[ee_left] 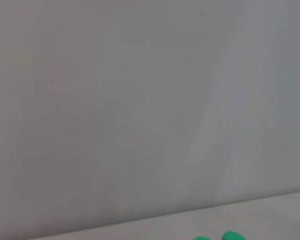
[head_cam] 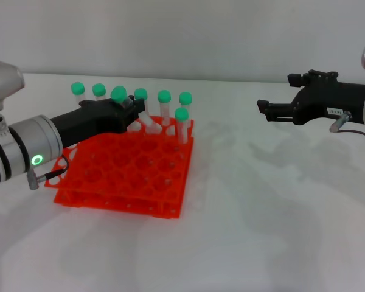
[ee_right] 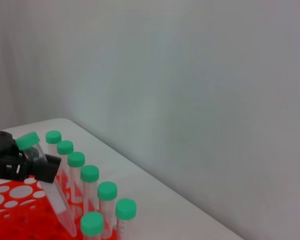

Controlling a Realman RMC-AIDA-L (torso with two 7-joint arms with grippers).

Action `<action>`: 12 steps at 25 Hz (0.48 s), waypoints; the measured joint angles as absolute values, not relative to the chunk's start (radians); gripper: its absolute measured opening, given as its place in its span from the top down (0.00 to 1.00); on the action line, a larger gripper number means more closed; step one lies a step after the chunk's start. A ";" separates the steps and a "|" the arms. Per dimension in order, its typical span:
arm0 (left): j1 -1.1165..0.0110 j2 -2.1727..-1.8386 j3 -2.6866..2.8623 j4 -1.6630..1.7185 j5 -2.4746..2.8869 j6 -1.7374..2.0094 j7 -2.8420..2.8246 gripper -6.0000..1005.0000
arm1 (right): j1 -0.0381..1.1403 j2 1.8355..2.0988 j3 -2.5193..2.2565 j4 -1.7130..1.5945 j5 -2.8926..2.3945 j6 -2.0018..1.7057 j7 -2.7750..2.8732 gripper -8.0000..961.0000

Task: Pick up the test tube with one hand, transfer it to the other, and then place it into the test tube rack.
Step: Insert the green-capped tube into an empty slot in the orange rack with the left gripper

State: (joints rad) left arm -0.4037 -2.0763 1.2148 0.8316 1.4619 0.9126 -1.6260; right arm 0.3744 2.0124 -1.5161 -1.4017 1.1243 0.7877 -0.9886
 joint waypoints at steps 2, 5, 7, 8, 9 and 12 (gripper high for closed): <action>-0.413 -2.077 1.215 0.814 1.462 0.913 -1.627 0.74 | 0.376 2.012 -1.517 -1.402 1.124 0.788 -0.988 0.11; -0.435 -2.077 1.215 0.784 1.474 0.909 -1.627 0.74 | 0.376 2.012 -1.517 -1.402 1.124 0.789 -0.988 0.11; -0.441 -2.077 1.215 0.777 1.480 0.903 -1.627 0.74 | 0.376 2.011 -1.517 -1.402 1.124 0.789 -0.988 0.11; -0.445 -2.077 1.216 0.774 1.483 0.898 -1.628 0.74 | 0.376 2.011 -1.517 -1.401 1.124 0.789 -0.988 0.11; -0.446 -2.077 1.218 0.773 1.484 0.894 -1.628 0.74 | 0.376 2.011 -1.517 -1.401 1.124 0.789 -0.988 0.11; -0.450 -2.077 1.225 0.772 1.485 0.881 -1.628 0.73 | 0.377 2.011 -1.516 -1.398 1.124 0.789 -0.988 0.11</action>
